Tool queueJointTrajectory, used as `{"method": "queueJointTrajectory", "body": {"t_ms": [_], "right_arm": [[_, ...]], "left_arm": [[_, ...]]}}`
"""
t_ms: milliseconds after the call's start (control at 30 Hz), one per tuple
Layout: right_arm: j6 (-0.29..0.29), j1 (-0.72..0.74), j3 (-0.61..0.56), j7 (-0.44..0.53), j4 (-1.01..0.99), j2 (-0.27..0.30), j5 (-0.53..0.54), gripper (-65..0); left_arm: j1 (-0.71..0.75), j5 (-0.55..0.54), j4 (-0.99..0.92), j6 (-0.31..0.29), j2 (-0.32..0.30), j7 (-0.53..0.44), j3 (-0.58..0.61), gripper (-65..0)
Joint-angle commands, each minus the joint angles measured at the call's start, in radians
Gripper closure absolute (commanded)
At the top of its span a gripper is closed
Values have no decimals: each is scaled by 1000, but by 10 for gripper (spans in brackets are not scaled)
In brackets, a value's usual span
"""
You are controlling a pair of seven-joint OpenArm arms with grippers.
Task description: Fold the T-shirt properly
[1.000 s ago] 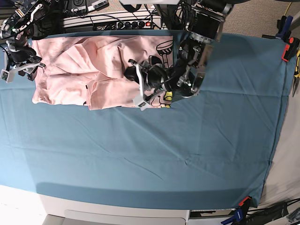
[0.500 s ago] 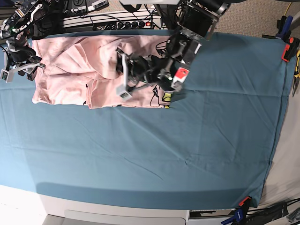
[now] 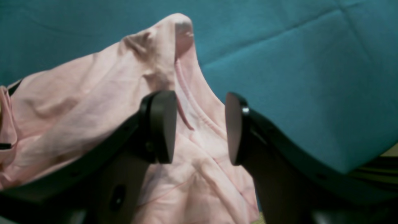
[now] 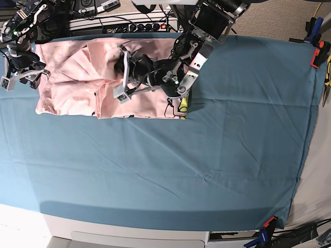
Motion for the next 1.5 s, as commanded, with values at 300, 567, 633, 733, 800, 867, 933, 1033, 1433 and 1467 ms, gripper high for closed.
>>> {"method": "queueJointTrajectory", "body": {"t_ms": [300,567,633,733,800,867,933,1033,1433,1467], "right_arm": [[4,6,4,30,15,14,10,-259],[7,5,4,30,15,29,-4,-259],[13,5,4,30,15,52,-29,-259],[14,5,4,15,15,105,-57,-259],[14,5,4,-26,15,146,-57,-259],[14,4,4,-55,15,185,-58,-261],[14,1,4,-39,2,221,-63,-318],[10,3,4,25,-79,275,-64,-413],[147,172,4,-291,-564,499,476,-417],[159,171,4,-308,-591,517,513,-417]], "left_arm": [[-16,-134,18,-120,25,-11,2,0],[-92,-23,18,-76,25,34,-2,0],[-129,19,18,-58,25,42,-3,0],[-174,35,18,-60,25,74,-10,0],[-200,35,18,-69,14,80,-10,0],[-229,36,18,-71,-8,80,-10,0],[-255,37,18,-71,-36,79,-10,0],[-287,56,18,-97,-77,78,-10,0],[-313,126,15,-77,-193,48,-10,-211],[-312,130,15,-76,-198,45,-10,-211]]}}
